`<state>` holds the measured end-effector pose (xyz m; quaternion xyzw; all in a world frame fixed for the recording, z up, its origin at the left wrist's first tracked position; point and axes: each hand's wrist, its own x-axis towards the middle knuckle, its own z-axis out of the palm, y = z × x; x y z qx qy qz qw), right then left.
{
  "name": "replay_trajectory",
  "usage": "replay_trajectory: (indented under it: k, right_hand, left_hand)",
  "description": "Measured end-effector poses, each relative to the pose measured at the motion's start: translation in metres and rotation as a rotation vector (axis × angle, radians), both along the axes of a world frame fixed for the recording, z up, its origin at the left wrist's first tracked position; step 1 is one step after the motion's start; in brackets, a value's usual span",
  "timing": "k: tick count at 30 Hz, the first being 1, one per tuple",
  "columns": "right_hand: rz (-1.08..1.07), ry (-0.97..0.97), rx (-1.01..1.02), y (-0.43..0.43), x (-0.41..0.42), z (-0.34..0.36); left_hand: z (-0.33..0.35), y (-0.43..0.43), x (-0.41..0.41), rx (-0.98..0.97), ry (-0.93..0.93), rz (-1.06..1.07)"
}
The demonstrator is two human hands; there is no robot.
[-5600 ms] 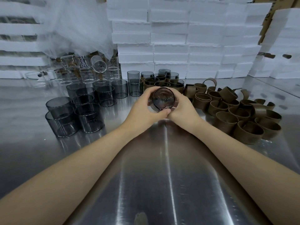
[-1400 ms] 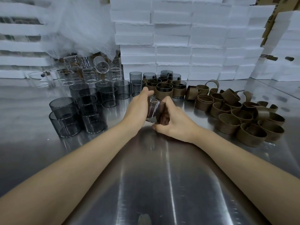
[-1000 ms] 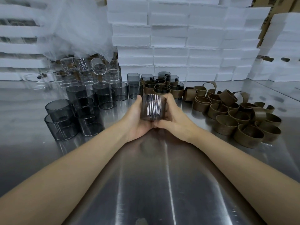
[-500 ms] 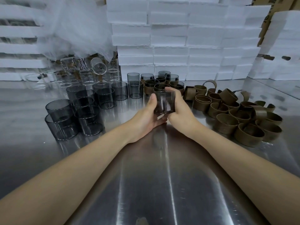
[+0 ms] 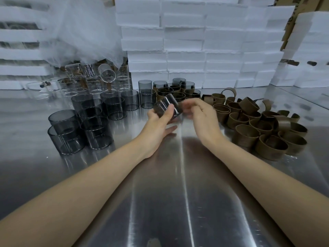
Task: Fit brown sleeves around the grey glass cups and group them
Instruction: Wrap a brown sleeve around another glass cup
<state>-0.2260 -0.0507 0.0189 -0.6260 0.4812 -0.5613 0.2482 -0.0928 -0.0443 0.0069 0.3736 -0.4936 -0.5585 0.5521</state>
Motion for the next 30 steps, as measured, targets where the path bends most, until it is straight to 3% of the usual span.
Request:
replay_trajectory:
  k: [4, 7, 9, 11, 13, 17, 22, 24, 27, 30]
  right_hand:
    - [0.225, -0.076, 0.033, 0.013, 0.025, -0.006]
    - [0.124, -0.208, 0.041, 0.018, 0.03, -0.005]
    - [0.069, -0.387, 0.151, 0.017, 0.023, 0.003]
    - [0.153, -0.508, 0.284, 0.017, 0.011, 0.01]
    - [0.283, -0.529, 0.353, 0.016, 0.005, 0.012]
    - [0.356, -0.529, 0.32, 0.01, 0.012, 0.007]
    - [0.346, -0.284, 0.339, 0.003, 0.028, -0.005]
    - [0.294, -0.061, 0.299, 0.004, 0.025, -0.008]
    - [0.017, 0.396, 0.134, 0.001, 0.009, -0.01]
    - [-0.18, 0.723, 0.214, -0.006, -0.008, -0.012]
  left_hand:
    - [-0.005, 0.004, -0.003, -0.176, -0.226, 0.061]
    - [-0.008, 0.01, -0.005, -0.316, -0.42, 0.039]
    - [-0.008, 0.014, -0.006, -0.386, -0.541, -0.021]
    - [-0.009, 0.016, -0.006, -0.42, -0.609, -0.083]
    - [-0.008, 0.017, -0.005, -0.427, -0.585, -0.107]
    - [-0.004, 0.017, -0.007, -0.262, -0.208, -0.115]
    - [0.0, 0.004, 0.0, -0.035, -0.007, 0.132]
    - [0.0, 0.002, 0.003, 0.008, 0.07, 0.146]
    - [0.006, 0.001, 0.005, 0.117, 0.215, 0.116]
    - [0.01, 0.001, 0.007, 0.202, 0.315, 0.095]
